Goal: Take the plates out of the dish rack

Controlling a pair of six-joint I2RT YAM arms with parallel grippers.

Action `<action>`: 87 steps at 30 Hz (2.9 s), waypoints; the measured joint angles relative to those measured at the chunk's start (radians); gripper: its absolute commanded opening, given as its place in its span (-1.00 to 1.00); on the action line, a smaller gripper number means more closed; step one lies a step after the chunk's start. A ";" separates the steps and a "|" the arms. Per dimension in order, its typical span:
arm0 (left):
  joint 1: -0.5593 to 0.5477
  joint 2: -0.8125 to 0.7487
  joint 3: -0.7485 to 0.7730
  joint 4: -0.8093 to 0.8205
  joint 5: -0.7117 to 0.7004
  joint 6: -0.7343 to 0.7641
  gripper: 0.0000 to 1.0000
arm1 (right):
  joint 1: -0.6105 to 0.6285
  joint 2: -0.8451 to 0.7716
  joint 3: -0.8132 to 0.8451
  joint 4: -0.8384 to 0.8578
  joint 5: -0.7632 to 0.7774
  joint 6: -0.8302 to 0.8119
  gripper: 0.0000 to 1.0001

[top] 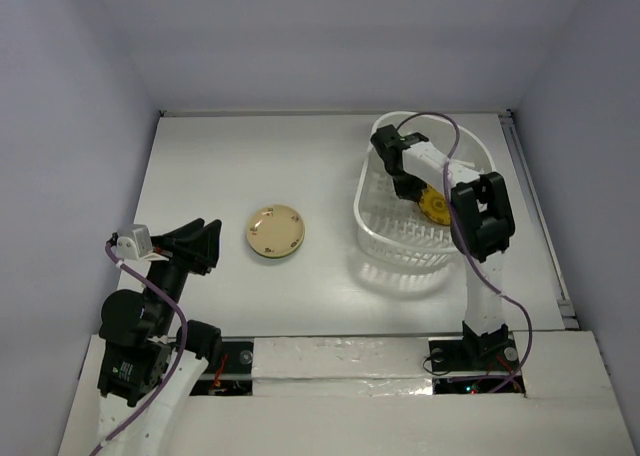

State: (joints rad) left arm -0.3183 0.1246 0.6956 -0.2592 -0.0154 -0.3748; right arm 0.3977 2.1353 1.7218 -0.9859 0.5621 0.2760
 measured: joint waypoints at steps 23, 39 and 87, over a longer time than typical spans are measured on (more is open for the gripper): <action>0.000 0.000 0.000 0.000 0.000 0.000 -0.16 | 0.167 -0.348 0.224 -0.069 0.112 -0.014 -1.00; 0.006 -0.064 0.001 -0.037 -0.199 -0.020 0.25 | 0.734 0.142 0.731 -0.021 0.023 -0.144 -1.00; 0.026 0.064 0.051 -0.041 -0.213 -0.039 0.98 | 0.810 -1.210 -0.639 0.719 0.355 0.045 -0.52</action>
State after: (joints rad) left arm -0.2920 0.1886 0.7471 -0.3000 -0.2287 -0.4137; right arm 1.2076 0.9257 1.0824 -0.2665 0.9169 0.3206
